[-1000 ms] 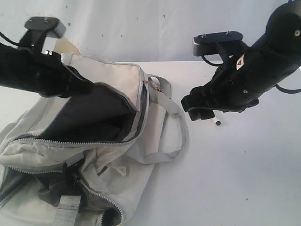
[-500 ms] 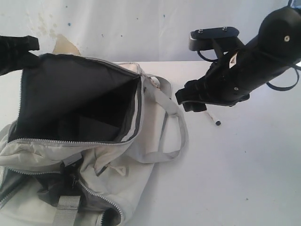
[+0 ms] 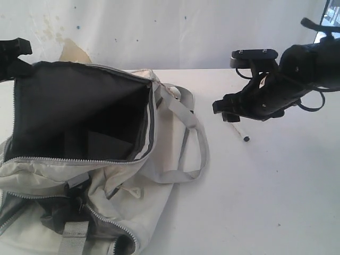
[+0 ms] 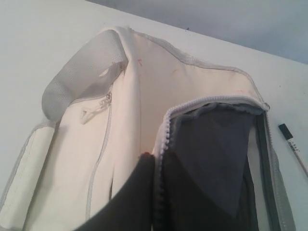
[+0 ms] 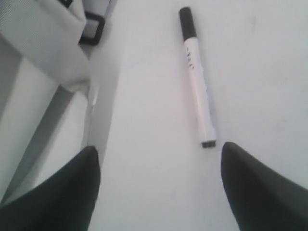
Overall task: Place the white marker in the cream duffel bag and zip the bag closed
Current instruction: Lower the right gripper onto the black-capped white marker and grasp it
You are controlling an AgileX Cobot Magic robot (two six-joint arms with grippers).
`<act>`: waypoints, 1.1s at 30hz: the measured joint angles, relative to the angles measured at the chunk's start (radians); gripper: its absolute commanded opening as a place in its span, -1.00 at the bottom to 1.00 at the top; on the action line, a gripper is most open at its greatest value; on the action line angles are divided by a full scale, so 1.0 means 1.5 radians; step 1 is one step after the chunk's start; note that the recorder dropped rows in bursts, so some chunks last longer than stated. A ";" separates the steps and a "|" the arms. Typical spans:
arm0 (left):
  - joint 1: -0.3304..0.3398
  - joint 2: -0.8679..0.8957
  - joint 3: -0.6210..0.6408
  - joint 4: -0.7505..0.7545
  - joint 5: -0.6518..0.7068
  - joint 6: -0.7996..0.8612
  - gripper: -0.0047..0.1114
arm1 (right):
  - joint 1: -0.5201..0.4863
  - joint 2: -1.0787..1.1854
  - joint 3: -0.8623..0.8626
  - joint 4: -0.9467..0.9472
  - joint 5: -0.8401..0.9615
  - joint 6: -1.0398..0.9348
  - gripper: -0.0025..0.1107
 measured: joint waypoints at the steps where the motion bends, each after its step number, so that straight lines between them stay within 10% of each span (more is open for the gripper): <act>1: 0.000 0.000 0.000 0.002 0.003 0.000 -0.91 | -0.004 0.011 0.000 -0.006 -0.021 -0.001 0.20; 8: 0.000 0.000 0.000 0.016 0.008 0.000 -0.91 | -0.027 0.075 -0.022 -0.010 -0.138 -0.013 0.18; 22: 0.000 0.000 0.000 0.017 0.010 0.000 -0.91 | -0.048 0.253 -0.333 -0.006 0.206 -0.041 -0.02; 33: 0.000 0.000 0.000 0.019 0.010 0.000 -0.91 | -0.049 0.329 -0.397 0.040 0.211 -0.117 -0.28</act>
